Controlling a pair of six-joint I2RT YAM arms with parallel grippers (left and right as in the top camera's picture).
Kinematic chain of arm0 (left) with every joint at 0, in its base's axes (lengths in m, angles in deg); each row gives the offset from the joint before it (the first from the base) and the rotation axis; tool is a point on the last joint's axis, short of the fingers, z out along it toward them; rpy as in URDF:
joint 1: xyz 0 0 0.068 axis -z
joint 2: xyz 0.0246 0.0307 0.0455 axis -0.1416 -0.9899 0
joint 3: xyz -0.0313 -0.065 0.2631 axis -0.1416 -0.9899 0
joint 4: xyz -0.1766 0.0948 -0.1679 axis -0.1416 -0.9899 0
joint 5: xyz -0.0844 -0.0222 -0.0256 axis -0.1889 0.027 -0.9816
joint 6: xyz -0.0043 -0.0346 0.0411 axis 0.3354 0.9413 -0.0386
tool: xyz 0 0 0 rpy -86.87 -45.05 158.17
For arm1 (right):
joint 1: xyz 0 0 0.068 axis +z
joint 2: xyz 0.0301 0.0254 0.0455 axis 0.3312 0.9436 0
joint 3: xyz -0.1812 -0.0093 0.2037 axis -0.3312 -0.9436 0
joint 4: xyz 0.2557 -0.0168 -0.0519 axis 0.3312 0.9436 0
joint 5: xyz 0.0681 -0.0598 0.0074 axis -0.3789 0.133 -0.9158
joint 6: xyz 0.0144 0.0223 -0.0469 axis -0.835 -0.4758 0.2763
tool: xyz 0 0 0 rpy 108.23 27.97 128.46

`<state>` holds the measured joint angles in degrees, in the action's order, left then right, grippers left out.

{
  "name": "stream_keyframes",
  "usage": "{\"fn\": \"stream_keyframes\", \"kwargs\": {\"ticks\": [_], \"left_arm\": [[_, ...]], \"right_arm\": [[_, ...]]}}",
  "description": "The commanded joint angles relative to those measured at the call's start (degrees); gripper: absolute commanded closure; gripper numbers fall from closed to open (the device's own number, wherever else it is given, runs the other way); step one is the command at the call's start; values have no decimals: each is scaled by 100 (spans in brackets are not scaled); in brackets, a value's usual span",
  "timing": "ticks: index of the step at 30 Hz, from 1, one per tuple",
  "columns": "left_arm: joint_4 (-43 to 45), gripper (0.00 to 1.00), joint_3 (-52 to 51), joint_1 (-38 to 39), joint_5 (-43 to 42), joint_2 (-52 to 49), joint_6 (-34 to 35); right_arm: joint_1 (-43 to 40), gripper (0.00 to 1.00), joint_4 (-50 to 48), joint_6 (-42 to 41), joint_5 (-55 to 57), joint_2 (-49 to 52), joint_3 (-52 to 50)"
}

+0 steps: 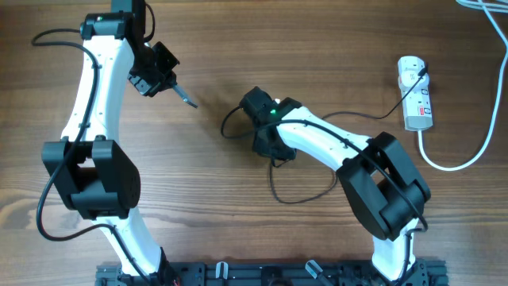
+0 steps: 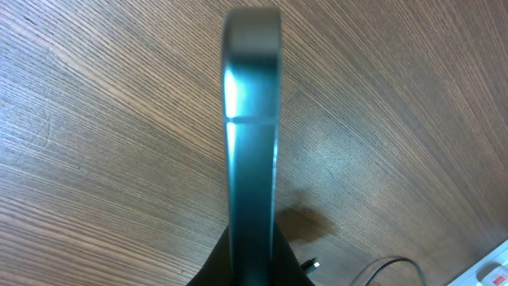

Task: Plug charger to phone and switch on socket
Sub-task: 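Lift the cable plug with the right gripper, pointing it upward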

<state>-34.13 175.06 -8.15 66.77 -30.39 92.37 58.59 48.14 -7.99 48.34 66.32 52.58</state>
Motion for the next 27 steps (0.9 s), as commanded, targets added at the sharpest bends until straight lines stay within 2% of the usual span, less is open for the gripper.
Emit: {"fn": "stream_keyframes", "kwargs": {"ticks": [1,14,20,27], "left_arm": [[20,96,57,26,74,197,-70],[17,96,57,26,72,197,-70],[20,96,57,26,72,197,-70],[20,96,57,26,72,197,-68]], "right_arm": [[2,74,-13,13,289,374,-107],[2,79,57,13,433,374,-107],[2,75,131,15,107,374,-107],[9,84,170,13,46,374,-107]]}}
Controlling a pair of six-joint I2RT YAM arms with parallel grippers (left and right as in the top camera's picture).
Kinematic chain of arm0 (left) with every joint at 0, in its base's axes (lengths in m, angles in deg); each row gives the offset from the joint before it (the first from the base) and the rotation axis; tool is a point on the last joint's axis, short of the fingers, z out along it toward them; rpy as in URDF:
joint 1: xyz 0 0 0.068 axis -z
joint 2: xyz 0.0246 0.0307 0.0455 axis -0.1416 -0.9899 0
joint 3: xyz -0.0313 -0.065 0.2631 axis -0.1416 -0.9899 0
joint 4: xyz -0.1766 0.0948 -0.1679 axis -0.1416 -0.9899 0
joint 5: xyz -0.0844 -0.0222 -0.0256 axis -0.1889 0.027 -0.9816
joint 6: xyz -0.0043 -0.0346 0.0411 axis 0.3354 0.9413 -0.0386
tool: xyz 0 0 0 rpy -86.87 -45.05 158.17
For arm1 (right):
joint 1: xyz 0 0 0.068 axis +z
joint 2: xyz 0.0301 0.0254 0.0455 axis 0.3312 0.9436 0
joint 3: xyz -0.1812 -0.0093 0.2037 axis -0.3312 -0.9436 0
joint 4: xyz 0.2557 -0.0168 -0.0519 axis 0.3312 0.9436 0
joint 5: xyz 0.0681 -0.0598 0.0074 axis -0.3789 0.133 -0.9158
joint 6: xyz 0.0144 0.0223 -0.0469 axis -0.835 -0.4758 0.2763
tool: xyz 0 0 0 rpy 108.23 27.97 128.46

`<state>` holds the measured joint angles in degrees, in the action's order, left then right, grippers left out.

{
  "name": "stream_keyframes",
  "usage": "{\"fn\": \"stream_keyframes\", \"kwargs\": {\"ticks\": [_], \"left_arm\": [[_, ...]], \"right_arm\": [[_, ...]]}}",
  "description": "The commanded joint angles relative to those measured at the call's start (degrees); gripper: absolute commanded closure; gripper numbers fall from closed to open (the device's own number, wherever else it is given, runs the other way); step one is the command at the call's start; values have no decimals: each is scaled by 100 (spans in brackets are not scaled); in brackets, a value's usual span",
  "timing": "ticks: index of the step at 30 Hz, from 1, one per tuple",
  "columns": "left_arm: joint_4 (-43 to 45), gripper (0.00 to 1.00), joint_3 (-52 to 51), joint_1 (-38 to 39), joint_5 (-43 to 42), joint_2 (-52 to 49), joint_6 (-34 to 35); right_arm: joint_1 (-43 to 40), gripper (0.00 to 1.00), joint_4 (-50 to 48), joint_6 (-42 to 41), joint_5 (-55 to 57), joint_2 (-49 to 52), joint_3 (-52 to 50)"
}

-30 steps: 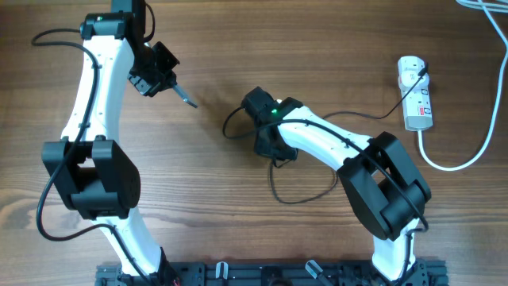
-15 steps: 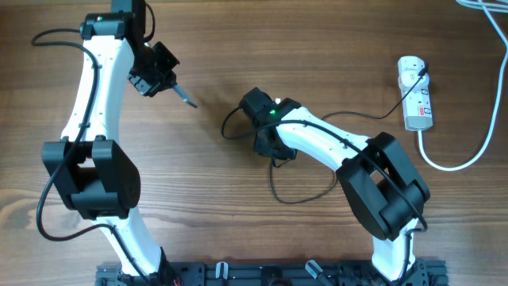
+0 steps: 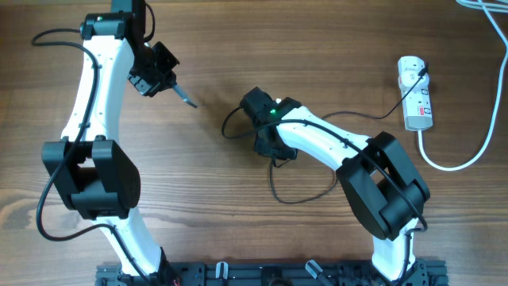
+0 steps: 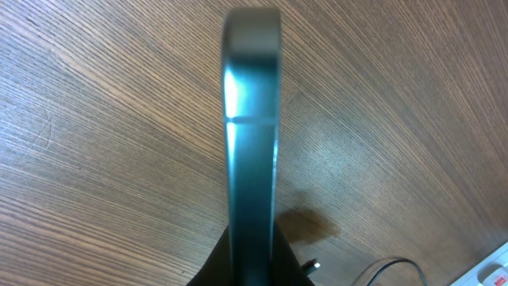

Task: Plug charger to phone and switch on socket
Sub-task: 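Lift the cable plug with the right gripper, pointing it upward, then bring the phone down with the left gripper above the cable plug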

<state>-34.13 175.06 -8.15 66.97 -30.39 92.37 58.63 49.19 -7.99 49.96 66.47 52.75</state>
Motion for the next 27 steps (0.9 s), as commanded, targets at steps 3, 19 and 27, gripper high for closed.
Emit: {"fn": "stream_keyframes", "kwargs": {"ticks": [3,19,27], "left_arm": [[17,96,57,26,52,197,-68],[153,96,57,26,-533,197,-372],[1838,96,59,236,-6859,210,-2907]], "right_arm": [[4,85,57,11,-201,358,-125],[2,96,26,382,-361,295,-61],[15,96,240,2721,-1751,-2249,-57]]}}
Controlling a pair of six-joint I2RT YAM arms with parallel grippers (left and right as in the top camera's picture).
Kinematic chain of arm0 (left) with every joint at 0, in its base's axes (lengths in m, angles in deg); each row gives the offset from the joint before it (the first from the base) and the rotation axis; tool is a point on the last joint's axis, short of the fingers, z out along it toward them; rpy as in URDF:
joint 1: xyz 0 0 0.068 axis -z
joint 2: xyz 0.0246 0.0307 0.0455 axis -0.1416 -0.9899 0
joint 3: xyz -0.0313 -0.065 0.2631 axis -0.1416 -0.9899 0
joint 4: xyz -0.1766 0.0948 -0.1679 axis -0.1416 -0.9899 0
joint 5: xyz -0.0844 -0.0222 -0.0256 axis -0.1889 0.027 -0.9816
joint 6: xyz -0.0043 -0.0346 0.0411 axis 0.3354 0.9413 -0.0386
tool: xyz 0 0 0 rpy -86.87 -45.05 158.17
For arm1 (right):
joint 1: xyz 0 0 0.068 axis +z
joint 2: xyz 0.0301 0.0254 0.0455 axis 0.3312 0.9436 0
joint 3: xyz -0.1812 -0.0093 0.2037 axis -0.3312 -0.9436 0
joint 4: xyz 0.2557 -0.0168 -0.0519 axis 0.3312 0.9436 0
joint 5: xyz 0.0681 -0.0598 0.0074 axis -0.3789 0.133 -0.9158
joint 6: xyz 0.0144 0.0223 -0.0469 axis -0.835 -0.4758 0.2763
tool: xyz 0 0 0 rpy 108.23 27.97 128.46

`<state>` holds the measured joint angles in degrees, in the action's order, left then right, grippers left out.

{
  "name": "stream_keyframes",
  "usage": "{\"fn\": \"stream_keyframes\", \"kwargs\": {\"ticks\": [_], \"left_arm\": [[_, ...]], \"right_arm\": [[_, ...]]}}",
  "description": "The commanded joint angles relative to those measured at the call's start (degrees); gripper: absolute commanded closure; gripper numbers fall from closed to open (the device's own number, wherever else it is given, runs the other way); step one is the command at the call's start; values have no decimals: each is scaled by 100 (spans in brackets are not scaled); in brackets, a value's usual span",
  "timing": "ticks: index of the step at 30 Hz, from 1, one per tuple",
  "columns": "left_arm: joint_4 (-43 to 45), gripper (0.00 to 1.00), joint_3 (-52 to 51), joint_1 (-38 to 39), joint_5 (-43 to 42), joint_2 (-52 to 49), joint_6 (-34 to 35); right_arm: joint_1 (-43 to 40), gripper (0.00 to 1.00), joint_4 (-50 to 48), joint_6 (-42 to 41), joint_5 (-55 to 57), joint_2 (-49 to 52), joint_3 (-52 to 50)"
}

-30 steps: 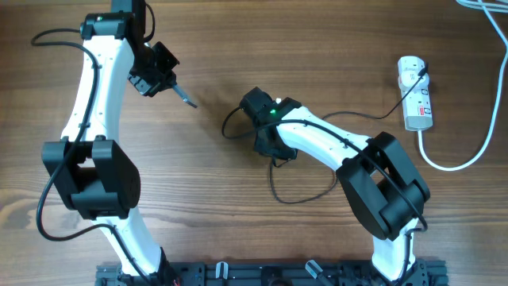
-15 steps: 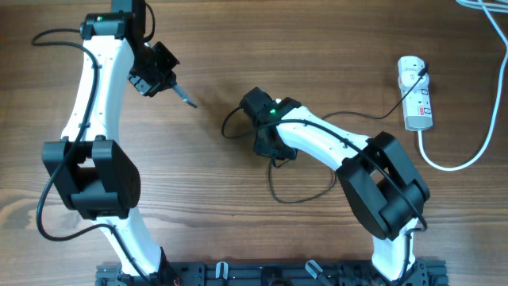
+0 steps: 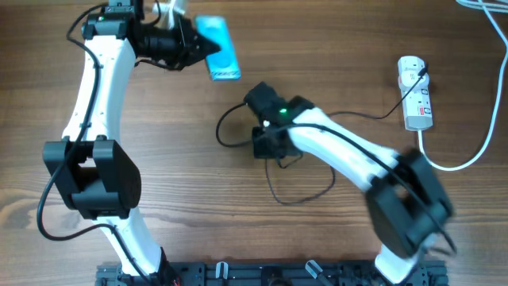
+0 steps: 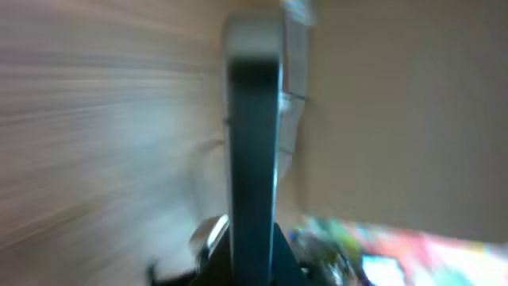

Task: Plug charger to phone and switch on socket
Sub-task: 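Bring the phone down with the left gripper above the cable plug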

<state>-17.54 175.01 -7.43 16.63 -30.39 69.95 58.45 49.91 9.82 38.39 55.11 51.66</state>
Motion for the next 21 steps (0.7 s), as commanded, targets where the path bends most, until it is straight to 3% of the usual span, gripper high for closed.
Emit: {"fn": "stream_keyframes", "kwargs": {"ticks": [1,5,8,12,21], "left_arm": [[199,96,63,258,-1816,212,-758],[304,96,63,654,-970,317,-828],[380,96,63,743,-629,603,-828],[164,96,63,920,455,1176,-824],[-319,96,63,968,452,1270,-697]], "right_arm": [[33,96,304,1054,-599,-1403,52],[39,96,944,1261,-619,-2269,50],[125,96,896,1220,-612,-2555,52],[122,96,557,743,-271,-2695,52],[122,96,-791,466,-422,-2826,52]]}}
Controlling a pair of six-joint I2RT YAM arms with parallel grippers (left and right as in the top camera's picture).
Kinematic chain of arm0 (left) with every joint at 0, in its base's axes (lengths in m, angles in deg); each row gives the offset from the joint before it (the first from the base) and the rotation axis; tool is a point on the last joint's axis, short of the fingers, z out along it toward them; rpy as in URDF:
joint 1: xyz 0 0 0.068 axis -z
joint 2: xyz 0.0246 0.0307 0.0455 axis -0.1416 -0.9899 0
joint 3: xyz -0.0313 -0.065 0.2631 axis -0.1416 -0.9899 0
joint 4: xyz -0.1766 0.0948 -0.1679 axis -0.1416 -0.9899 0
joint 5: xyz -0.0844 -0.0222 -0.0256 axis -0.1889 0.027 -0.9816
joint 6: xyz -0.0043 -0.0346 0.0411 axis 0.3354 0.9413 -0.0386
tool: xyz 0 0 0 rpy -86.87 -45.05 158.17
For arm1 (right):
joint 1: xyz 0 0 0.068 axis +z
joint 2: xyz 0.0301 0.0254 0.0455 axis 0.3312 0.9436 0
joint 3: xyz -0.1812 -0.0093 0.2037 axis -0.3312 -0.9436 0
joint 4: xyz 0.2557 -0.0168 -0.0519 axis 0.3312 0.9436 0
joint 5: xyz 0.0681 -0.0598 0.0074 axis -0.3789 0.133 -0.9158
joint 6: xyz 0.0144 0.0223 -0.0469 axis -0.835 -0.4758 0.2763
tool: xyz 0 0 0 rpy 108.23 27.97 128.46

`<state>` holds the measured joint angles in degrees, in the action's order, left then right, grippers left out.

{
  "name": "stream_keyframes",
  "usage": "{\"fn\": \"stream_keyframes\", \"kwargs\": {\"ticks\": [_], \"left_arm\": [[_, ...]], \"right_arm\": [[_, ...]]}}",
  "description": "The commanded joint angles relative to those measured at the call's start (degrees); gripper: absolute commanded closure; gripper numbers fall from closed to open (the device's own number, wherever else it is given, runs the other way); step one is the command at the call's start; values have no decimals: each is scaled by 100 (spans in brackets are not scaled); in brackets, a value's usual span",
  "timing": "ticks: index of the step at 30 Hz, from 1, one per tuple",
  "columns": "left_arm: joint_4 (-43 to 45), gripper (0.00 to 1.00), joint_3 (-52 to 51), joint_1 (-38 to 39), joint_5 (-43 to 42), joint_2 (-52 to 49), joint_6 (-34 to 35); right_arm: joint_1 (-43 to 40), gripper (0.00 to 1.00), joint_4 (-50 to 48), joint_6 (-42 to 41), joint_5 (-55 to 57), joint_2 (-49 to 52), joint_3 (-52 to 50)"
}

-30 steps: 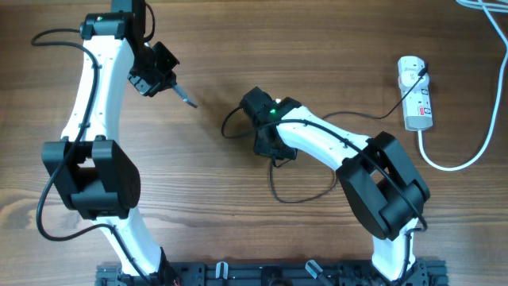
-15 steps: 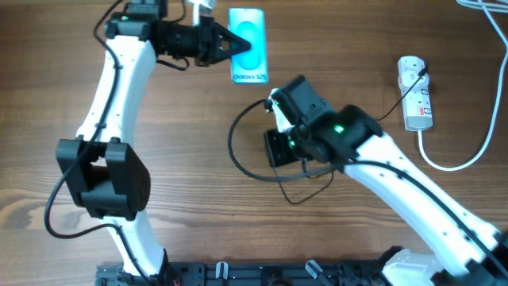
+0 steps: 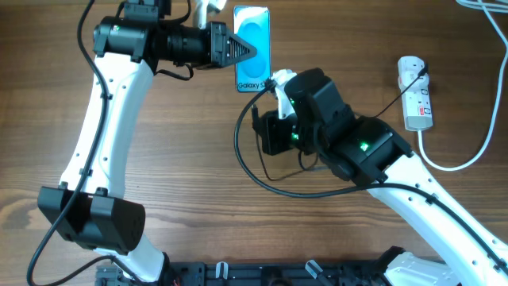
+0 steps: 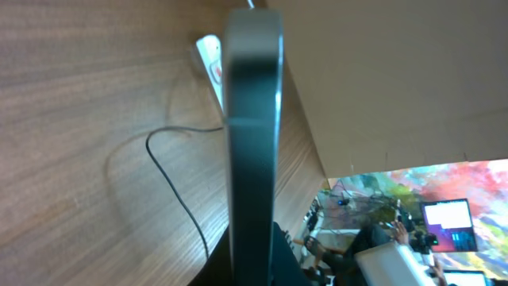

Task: Plug charger to phone and switch on socket
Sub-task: 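Bring the phone down with the left gripper above the cable plug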

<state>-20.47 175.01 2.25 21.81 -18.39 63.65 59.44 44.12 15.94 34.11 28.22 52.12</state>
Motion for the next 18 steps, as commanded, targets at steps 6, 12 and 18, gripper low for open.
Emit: {"fn": "stream_keyframes", "kwargs": {"ticks": [6,12,18], "left_arm": [[-258,96,63,0,-107,70,-70],[-251,96,63,0,-433,70,-70],[-254,96,63,-7,-428,70,-157]], "right_arm": [[24,96,-205,-142,74,-133,7],[24,96,-142,-240,98,-133,7],[24,96,-109,-278,212,-133,7]]}}
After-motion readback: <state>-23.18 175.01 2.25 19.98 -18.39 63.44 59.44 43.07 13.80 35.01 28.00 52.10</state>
